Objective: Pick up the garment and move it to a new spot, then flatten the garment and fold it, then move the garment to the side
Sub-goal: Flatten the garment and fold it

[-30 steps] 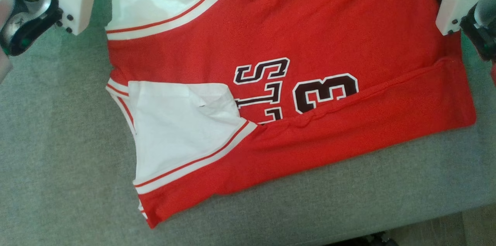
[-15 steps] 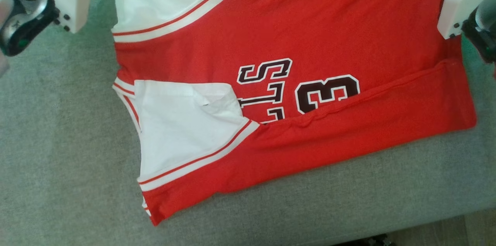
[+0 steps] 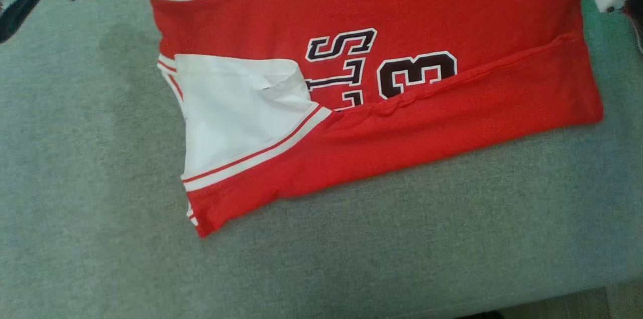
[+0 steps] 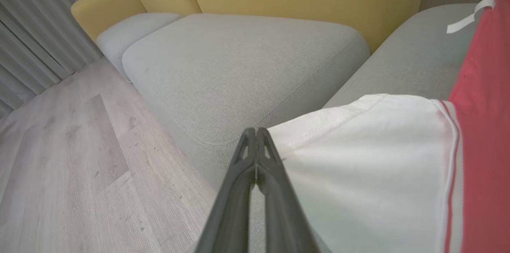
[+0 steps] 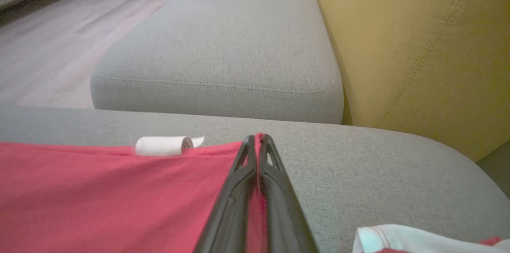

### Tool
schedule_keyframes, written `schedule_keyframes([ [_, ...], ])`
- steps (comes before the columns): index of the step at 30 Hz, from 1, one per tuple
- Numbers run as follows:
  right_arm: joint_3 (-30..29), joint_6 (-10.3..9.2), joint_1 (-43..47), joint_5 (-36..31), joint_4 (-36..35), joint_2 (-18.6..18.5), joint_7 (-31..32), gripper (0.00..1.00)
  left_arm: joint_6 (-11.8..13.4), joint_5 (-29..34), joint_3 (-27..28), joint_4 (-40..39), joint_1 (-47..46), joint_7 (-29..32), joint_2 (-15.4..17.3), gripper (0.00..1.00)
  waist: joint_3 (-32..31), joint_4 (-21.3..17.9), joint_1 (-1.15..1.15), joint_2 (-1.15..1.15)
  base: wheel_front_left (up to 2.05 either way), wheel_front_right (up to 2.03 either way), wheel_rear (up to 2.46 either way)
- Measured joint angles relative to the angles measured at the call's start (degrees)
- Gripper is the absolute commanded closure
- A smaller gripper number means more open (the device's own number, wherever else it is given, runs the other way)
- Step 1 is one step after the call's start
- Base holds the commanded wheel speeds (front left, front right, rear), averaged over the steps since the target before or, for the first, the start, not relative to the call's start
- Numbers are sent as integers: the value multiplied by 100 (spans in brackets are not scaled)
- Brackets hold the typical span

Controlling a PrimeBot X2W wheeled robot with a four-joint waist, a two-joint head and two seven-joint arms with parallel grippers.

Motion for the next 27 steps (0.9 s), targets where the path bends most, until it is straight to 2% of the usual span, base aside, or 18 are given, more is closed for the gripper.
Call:
schedule_keyframes([
  [5, -103, 0, 432, 494, -257, -188, -148, 100, 12, -99, 2, -276, 257, -279, 25, 100, -227, 118, 0, 0, 0, 0, 0],
  [8, -120, 0, 817, 604, -343, -328, -244, 100, 157, -163, -21, -655, 677, -402, 156, 100, -355, 204, 0, 0, 0, 0, 0],
  [13, -199, 0, 1341, 712, -520, -499, -423, 100, 592, -310, -89, -1553, 1445, -559, 561, 100, -540, 339, -1, 0, 0, 0, 0],
  [20, -304, 0, 1942, 602, -784, -651, -702, 100, 1386, -478, -192, -2982, 2380, -601, 1122, 100, -676, 432, -1, 0, 0, 0, 0],
  [27, -556, 0, 2507, 282, -964, -666, -823, 100, 2098, -609, -290, -3954, 3188, -677, 1363, 100, -712, 451, 0, 0, 0, 0, 0],
])
